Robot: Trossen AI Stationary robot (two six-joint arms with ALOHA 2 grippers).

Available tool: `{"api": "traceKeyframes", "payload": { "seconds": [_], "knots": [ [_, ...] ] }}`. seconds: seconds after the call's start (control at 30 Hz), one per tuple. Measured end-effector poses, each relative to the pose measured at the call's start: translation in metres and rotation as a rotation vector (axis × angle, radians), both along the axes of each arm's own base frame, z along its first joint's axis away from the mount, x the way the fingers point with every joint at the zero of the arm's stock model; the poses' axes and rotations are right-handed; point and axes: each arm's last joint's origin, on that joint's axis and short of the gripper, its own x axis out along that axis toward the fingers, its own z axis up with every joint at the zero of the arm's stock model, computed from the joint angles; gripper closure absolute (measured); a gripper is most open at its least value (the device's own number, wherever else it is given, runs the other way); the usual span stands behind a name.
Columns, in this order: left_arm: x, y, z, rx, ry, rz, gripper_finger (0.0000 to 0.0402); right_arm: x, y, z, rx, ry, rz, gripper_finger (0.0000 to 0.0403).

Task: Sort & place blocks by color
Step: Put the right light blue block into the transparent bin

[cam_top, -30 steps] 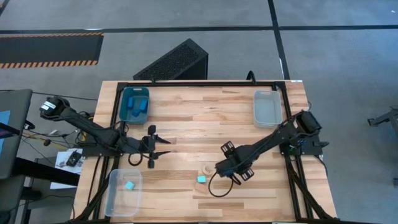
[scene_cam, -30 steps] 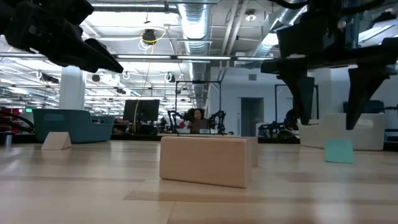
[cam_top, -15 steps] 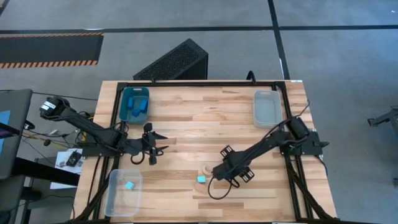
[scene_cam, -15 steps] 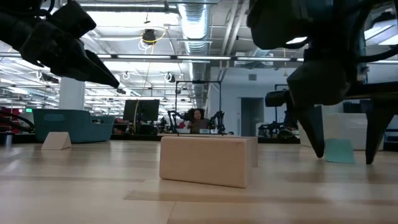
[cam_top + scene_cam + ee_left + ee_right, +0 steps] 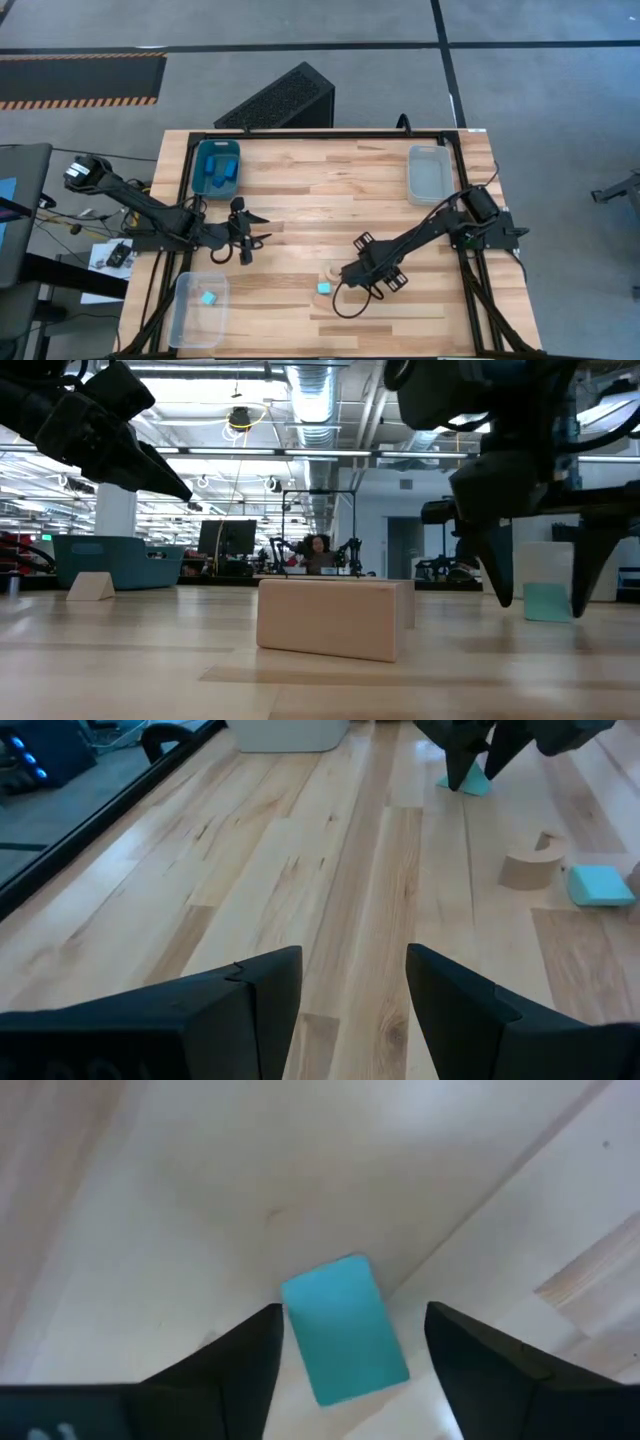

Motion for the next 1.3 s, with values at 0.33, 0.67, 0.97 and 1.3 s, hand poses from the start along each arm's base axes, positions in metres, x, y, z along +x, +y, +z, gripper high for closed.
{"api": "traceKeyframes", "payload": {
  "seconds": [0.33,0.67,0.97,1.3],
  "knots": [
    [0.0,-0.001,0.0,-0.026,-0.001,-0.008,0.023,-0.002,-0.005,0.001,-0.027,0.025,-0.097,0.0283],
    [0.001,-0.001,0.001,-0.04,-0.017,-0.003,0.023,0.003,-0.006,0.01,0.012,-0.076,-0.186,0.0253],
    [0.005,-0.001,0.011,-0.007,-0.115,0.013,0.023,0.033,0.003,0.039,0.162,-0.573,-0.294,0.0296],
    [0.007,-0.004,0.016,-0.021,-0.151,-0.071,0.023,0.035,-0.022,0.033,0.275,-1.022,-0.217,0.0333]
  ]
}}
